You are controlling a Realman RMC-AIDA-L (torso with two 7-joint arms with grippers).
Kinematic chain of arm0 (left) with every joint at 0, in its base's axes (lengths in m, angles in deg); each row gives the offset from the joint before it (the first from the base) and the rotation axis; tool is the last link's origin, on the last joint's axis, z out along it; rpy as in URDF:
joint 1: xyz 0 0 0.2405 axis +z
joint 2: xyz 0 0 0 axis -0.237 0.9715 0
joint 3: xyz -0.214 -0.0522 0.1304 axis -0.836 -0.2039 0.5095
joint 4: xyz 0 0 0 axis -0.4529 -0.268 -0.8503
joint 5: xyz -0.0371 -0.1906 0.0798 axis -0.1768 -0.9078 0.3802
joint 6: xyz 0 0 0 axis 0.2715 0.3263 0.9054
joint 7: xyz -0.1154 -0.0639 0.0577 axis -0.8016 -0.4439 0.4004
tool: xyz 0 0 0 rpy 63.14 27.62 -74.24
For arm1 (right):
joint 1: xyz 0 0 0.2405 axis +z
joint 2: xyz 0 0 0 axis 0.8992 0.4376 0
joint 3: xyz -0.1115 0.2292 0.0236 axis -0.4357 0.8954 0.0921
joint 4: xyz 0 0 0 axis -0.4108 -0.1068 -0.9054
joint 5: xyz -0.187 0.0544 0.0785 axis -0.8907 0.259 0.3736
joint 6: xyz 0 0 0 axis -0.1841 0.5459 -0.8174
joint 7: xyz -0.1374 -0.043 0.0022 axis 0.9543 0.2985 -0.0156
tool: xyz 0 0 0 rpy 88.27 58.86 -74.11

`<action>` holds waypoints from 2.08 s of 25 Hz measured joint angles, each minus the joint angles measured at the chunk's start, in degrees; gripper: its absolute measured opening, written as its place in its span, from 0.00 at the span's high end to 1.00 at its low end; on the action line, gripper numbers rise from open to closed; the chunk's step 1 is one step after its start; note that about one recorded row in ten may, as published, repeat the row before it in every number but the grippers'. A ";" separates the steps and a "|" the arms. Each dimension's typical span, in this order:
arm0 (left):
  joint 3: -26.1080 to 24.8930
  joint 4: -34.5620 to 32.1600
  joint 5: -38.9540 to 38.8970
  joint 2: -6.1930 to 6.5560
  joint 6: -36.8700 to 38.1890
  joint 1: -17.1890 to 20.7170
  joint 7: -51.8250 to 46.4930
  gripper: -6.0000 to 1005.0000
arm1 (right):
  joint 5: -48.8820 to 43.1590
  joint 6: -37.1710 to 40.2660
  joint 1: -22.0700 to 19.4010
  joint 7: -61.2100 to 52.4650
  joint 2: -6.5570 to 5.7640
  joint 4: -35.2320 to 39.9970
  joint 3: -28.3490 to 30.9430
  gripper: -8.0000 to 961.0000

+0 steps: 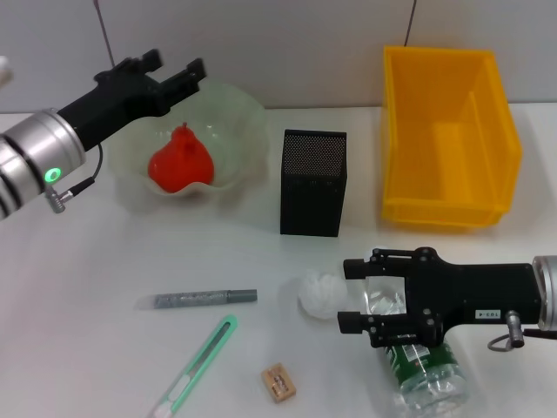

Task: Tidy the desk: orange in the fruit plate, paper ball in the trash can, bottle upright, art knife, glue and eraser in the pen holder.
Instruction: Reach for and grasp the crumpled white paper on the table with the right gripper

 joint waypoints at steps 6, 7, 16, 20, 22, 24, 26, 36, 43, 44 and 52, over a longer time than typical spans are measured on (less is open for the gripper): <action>19.36 -12.70 0.82 3.44 22.61 10.11 -21.13 0.19 | 0.15 1.23 0.82 -1.42 -0.78 -1.30 2.71 0.21; 21.01 -12.83 0.83 4.09 24.22 10.86 -21.28 0.19 | -0.01 1.35 0.83 -2.17 -0.92 -2.01 2.79 0.21; 25.47 -13.04 10.18 7.03 33.96 13.72 -17.77 0.19 | -3.67 1.56 1.74 -8.97 -2.46 -6.12 2.43 0.21; 25.42 -13.06 15.68 6.53 33.46 13.61 -16.91 0.19 | -9.35 2.08 4.24 -16.58 -2.54 -10.90 2.41 0.21; 25.33 -13.07 15.63 6.47 33.49 13.64 -16.48 0.19 | -11.22 2.56 5.21 -19.65 -2.46 -13.36 2.36 0.21; 24.79 -13.09 15.48 6.42 33.96 13.77 -15.94 0.19 | -14.69 3.78 6.94 -24.86 -2.35 -17.44 1.31 0.21; 24.03 -12.96 15.57 6.37 34.64 13.94 -15.38 0.19 | -18.25 5.07 9.12 -29.76 -2.40 -21.13 -1.10 0.21; 22.27 -12.80 15.45 6.50 35.01 14.81 -13.37 0.19 | -41.10 -0.42 26.28 -39.53 1.63 -19.30 -10.73 0.21; 20.88 -12.60 15.43 6.21 35.01 15.17 -12.46 0.19 | -41.29 -9.17 27.48 -39.58 2.83 -15.72 -18.42 0.21; 20.88 -12.60 15.43 6.21 35.01 15.17 -12.46 0.19 | -40.94 -10.20 27.46 -39.61 2.85 -15.23 -19.30 0.21; 20.90 -12.58 15.55 6.30 35.02 15.29 -13.01 0.19 | -39.43 -13.60 27.02 -39.32 2.93 -12.75 -21.52 0.21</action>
